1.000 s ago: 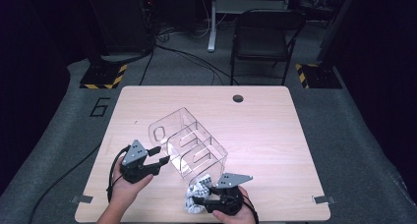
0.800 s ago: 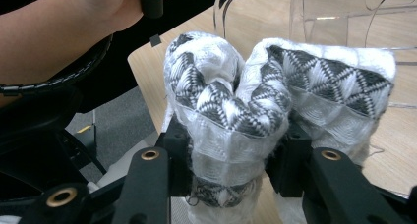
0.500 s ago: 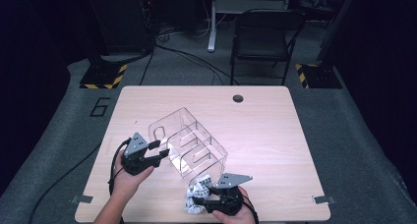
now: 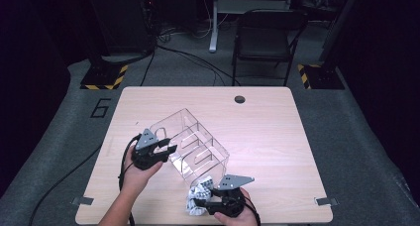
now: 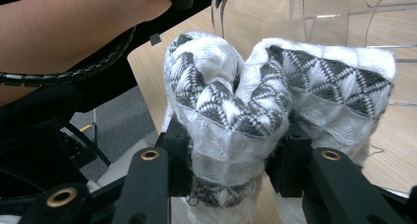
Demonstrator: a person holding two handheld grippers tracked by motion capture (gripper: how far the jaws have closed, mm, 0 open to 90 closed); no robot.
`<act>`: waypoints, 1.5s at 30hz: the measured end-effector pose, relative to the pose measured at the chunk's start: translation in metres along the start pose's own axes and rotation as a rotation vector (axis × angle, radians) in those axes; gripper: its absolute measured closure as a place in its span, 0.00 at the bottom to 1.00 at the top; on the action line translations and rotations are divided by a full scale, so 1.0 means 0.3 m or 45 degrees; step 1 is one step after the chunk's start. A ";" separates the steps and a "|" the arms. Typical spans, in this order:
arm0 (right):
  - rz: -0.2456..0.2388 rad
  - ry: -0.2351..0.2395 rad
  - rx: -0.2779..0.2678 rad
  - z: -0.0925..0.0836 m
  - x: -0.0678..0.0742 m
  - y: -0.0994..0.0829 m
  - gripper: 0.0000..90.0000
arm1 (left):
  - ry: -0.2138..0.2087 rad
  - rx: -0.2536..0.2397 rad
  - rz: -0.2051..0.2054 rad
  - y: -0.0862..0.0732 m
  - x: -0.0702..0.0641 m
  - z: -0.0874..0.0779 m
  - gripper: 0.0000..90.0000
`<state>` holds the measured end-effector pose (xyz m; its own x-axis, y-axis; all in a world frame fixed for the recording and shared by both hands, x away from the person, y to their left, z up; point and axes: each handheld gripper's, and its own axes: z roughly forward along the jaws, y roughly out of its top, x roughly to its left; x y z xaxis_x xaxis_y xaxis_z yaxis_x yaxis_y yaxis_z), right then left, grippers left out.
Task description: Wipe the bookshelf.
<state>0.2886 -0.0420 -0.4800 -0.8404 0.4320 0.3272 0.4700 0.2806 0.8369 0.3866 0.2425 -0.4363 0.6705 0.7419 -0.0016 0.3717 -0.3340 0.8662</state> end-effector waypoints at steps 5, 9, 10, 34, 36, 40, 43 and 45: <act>-0.001 -0.002 0.002 -0.001 -0.001 0.000 0.66 | 0.034 0.031 0.042 0.012 -0.017 0.017 0.72; -0.003 -0.003 0.002 -0.001 -0.002 0.000 0.66 | 0.023 0.022 -0.003 0.011 -0.005 0.017 0.75; -0.002 -0.004 0.002 -0.001 -0.002 0.000 0.66 | 0.021 0.022 -0.009 0.011 -0.003 0.017 0.76; 0.015 -0.030 -0.015 -0.011 -0.014 0.002 0.67 | 0.041 0.022 -0.032 0.006 -0.007 0.015 0.85; 0.005 -0.032 -0.013 -0.013 -0.019 0.003 0.67 | 0.045 0.022 -0.032 0.005 -0.006 0.013 0.87; 0.019 -0.038 -0.021 -0.020 -0.026 0.003 0.67 | 0.041 0.026 -0.037 0.002 -0.001 0.007 0.93; 0.028 -0.052 -0.020 -0.029 -0.034 0.004 0.67 | 0.039 0.025 -0.040 0.000 -0.001 0.003 0.95; 0.031 -0.058 -0.023 -0.036 -0.044 0.005 0.67 | 0.044 0.027 -0.037 -0.001 -0.005 0.001 0.96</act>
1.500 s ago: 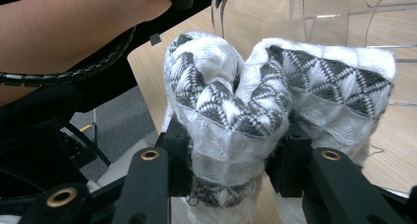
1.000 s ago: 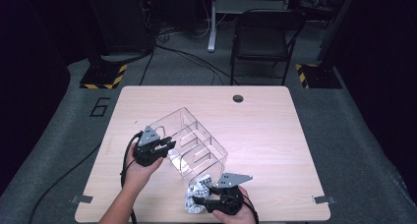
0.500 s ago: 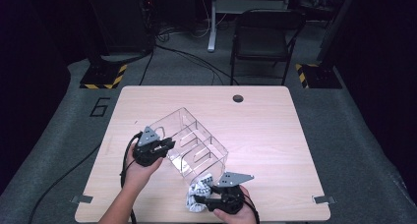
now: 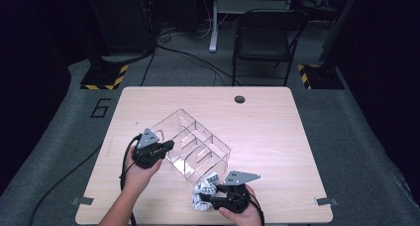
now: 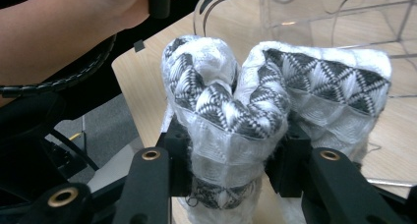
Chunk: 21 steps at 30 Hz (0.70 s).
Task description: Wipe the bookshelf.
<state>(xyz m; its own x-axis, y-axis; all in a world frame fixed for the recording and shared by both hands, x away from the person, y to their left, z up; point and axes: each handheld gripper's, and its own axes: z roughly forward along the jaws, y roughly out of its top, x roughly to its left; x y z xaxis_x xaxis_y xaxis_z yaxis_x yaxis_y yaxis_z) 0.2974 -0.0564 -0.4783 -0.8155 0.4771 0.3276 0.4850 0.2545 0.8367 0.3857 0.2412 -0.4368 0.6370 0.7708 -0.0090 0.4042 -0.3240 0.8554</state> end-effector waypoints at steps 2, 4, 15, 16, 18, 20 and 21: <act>0.011 -0.013 -0.007 -0.006 -0.007 0.000 0.66 | 0.002 0.002 0.009 -0.002 -0.002 -0.004 0.96; 0.030 -0.021 -0.011 -0.014 -0.017 0.001 0.66 | 0.007 0.006 0.009 -0.005 -0.007 -0.010 0.97; 0.050 -0.052 -0.043 -0.060 -0.063 0.011 0.65 | 0.041 0.019 -0.037 -0.020 -0.045 -0.042 0.95; 0.045 -0.056 -0.047 -0.063 -0.066 0.011 0.65 | 0.039 0.017 -0.052 -0.022 -0.048 -0.045 0.95; 0.056 -0.066 -0.043 -0.071 -0.071 0.013 0.65 | 0.042 0.023 -0.044 -0.026 -0.053 -0.052 0.95; 0.059 -0.075 -0.052 -0.079 -0.078 0.014 0.65 | 0.050 0.031 -0.052 -0.028 -0.062 -0.059 0.94; 0.064 -0.081 -0.052 -0.084 -0.079 0.015 0.65 | 0.052 0.034 -0.047 -0.030 -0.066 -0.063 0.94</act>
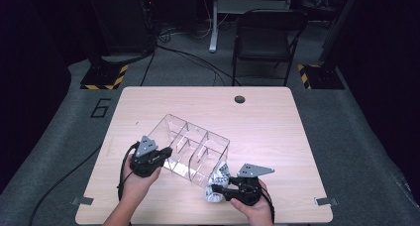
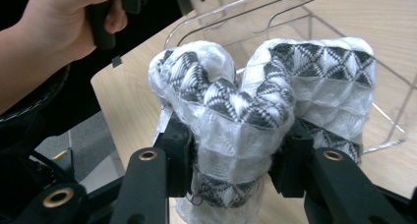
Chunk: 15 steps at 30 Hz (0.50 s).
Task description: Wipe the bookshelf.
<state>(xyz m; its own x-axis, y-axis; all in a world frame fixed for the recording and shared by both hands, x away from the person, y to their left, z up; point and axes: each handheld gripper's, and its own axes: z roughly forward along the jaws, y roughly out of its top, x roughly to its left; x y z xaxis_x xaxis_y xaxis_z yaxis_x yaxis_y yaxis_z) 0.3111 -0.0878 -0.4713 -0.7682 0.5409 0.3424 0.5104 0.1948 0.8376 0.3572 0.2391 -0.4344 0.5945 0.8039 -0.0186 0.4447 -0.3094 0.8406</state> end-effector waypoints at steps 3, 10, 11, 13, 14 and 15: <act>0.004 -0.015 -0.015 -0.015 -0.010 0.004 0.64 | -0.016 0.002 -0.012 -0.005 -0.004 -0.007 0.93; 0.030 -0.069 -0.045 -0.049 -0.034 0.013 0.64 | -0.039 0.006 -0.034 -0.008 -0.024 -0.013 0.90; 0.034 -0.077 -0.052 -0.054 -0.038 0.014 0.64 | -0.045 0.006 -0.038 -0.008 -0.027 -0.014 0.89; 0.037 -0.094 -0.066 -0.065 -0.048 0.017 0.64 | -0.064 0.012 -0.034 -0.009 -0.030 -0.016 0.89; 0.046 -0.111 -0.077 -0.076 -0.056 0.019 0.64 | -0.083 0.009 -0.036 -0.011 -0.032 -0.016 0.85; 0.046 -0.111 -0.077 -0.076 -0.056 0.019 0.64 | -0.088 0.007 -0.036 -0.012 -0.035 -0.015 0.85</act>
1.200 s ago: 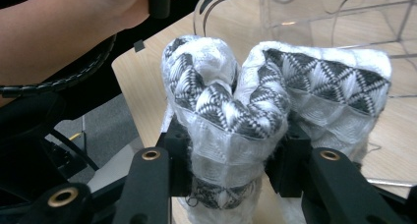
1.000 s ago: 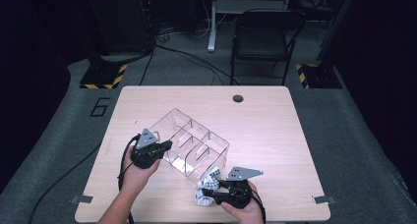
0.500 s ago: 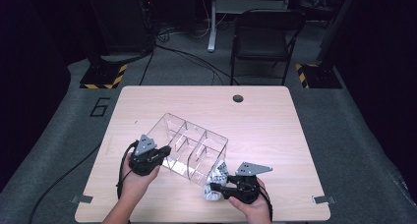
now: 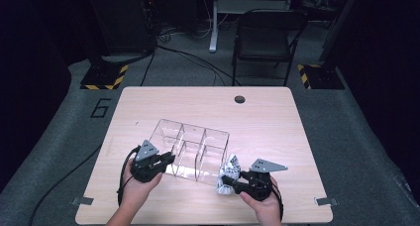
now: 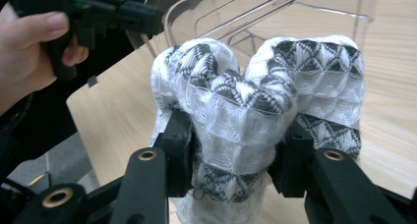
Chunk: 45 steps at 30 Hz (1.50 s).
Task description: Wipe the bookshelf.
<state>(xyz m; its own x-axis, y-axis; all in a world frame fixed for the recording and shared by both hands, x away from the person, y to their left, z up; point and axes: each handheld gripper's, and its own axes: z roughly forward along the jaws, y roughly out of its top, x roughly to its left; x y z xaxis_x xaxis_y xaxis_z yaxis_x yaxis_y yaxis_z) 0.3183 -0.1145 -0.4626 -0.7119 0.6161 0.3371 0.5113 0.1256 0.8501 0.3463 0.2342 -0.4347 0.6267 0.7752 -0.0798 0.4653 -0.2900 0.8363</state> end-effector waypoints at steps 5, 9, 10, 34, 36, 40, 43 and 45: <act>0.019 -0.036 -0.033 -0.020 -0.025 0.005 0.65 | -0.030 0.000 0.014 -0.006 -0.020 0.001 0.83; 0.021 -0.054 -0.041 -0.030 -0.041 0.007 0.65 | -0.047 -0.004 0.023 -0.008 -0.029 0.002 0.81; 0.031 -0.061 -0.044 -0.033 -0.043 0.007 0.65 | -0.053 -0.005 0.016 -0.009 -0.033 0.002 0.81; 0.080 -0.104 -0.089 -0.065 -0.079 0.010 0.65 | -0.026 -0.039 0.066 0.085 -0.010 -0.107 0.64; 0.094 -0.110 -0.087 -0.065 -0.077 0.009 0.65 | -0.010 -0.040 0.052 0.085 0.008 -0.124 0.62; 0.093 -0.102 -0.087 -0.064 -0.081 0.008 0.65 | 0.022 -0.063 0.030 0.071 0.043 -0.159 0.56; 0.095 -0.100 -0.089 -0.064 -0.082 0.007 0.65 | 0.042 -0.027 0.010 0.051 0.069 -0.175 0.53; 0.096 -0.102 -0.090 -0.064 -0.082 0.007 0.65 | 0.062 -0.036 0.001 0.029 0.081 -0.180 0.52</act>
<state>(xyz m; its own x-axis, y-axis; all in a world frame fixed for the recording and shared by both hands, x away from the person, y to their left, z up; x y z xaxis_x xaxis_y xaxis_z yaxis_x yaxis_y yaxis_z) 0.3275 -0.1443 -0.4613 -0.6306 0.6821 0.3703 0.5247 0.0232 0.8509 0.3318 0.2809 -0.4000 0.5956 0.8015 -0.0537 0.4467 -0.2748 0.8514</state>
